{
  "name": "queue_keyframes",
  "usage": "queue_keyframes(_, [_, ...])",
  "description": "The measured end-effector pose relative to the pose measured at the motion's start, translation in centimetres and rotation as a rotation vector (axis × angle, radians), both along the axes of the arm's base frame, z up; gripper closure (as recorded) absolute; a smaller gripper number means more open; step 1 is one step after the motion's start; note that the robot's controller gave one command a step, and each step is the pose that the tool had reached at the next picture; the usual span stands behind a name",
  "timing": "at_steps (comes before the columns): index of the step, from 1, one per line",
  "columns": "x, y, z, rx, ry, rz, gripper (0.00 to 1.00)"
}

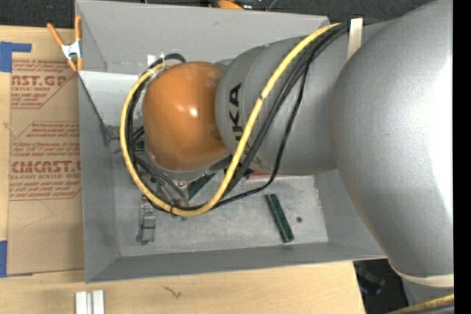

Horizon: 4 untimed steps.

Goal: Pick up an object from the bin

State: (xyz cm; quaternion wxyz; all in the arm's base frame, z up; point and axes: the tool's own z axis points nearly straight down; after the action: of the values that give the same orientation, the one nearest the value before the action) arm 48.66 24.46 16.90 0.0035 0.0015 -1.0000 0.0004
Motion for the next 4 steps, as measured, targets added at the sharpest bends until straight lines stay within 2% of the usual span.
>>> queue_keyframes(1, [-0.3,-6.2,-10.0,0.005,-0.016,0.17,0.0])
queue_keyframes(2, [2.9,-16.1,-2.3,-0.002,-0.013,0.162,0.0])
queue_keyframes(3, [8.9,-14.5,-9.3,0.003,-0.008,0.304,0.0])
queue_keyframes(4, [8.9,-14.5,-9.0,0.004,-0.009,0.302,1.0])
